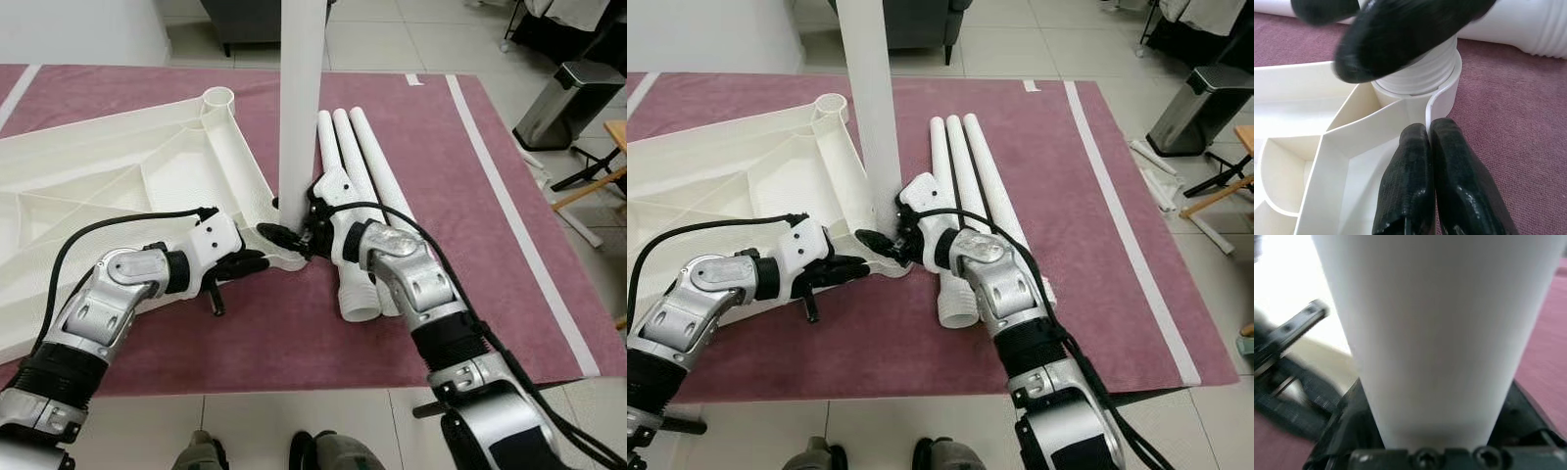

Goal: Building children table

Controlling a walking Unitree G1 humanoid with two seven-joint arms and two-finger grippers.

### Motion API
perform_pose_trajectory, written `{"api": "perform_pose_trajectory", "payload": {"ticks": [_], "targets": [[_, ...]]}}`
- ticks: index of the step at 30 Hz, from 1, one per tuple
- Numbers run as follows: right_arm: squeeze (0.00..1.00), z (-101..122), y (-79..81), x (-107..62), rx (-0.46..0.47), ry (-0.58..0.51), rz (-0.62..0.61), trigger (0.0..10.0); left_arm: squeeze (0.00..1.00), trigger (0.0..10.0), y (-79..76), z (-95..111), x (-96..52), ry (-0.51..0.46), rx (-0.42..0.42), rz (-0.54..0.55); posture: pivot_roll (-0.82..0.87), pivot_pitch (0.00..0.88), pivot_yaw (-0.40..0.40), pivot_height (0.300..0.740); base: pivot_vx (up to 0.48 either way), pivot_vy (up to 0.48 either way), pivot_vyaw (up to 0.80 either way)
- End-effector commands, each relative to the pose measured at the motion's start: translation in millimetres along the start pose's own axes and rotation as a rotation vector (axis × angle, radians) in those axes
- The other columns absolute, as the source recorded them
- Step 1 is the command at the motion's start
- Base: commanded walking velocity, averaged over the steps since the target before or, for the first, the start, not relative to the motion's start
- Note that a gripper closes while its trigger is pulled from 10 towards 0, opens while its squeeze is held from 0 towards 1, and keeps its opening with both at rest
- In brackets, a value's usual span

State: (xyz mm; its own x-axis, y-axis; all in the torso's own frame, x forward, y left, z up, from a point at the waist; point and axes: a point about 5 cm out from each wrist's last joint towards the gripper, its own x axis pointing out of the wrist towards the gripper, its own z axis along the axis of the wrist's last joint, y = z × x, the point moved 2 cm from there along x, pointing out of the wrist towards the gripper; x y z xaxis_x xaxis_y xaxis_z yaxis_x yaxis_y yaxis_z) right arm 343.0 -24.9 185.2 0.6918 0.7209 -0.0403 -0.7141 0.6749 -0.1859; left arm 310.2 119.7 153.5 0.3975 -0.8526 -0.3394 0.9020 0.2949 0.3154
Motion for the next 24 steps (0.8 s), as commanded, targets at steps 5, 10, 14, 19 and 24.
{"api": "perform_pose_trajectory", "payload": {"ticks": [5,10,14,19,24], "targets": [[0.00,-24.6,11.1,7.5,0.039,0.147,-0.300,0.0,0.00,0.0,-21.5,-3.6,14.9,-0.025,-0.043,-0.104,0.09,0.156,-0.029,0.740,0.000,0.000,0.00],[0.00,-27.3,11.9,8.2,0.058,0.158,-0.394,0.0,0.00,0.0,-22.1,-3.3,15.5,-0.027,-0.044,-0.105,0.09,0.156,-0.027,0.740,0.000,0.000,0.00],[0.00,-25.5,16.5,10.6,0.072,0.147,-0.374,0.0,0.00,0.0,-22.5,-3.3,15.4,-0.028,-0.045,-0.105,0.09,0.153,-0.028,0.740,0.000,0.000,0.00],[0.65,-13.7,21.4,14.0,0.092,0.068,-0.299,10.0,0.00,0.0,-23.4,-4.0,14.3,-0.027,-0.048,-0.106,0.10,0.151,-0.030,0.740,0.000,0.000,0.00],[0.00,4.5,24.0,13.5,0.074,-0.020,-0.098,10.0,0.00,0.0,-23.9,-4.3,13.2,-0.026,-0.050,-0.108,0.10,0.149,-0.029,0.740,0.000,0.000,0.00]]}}
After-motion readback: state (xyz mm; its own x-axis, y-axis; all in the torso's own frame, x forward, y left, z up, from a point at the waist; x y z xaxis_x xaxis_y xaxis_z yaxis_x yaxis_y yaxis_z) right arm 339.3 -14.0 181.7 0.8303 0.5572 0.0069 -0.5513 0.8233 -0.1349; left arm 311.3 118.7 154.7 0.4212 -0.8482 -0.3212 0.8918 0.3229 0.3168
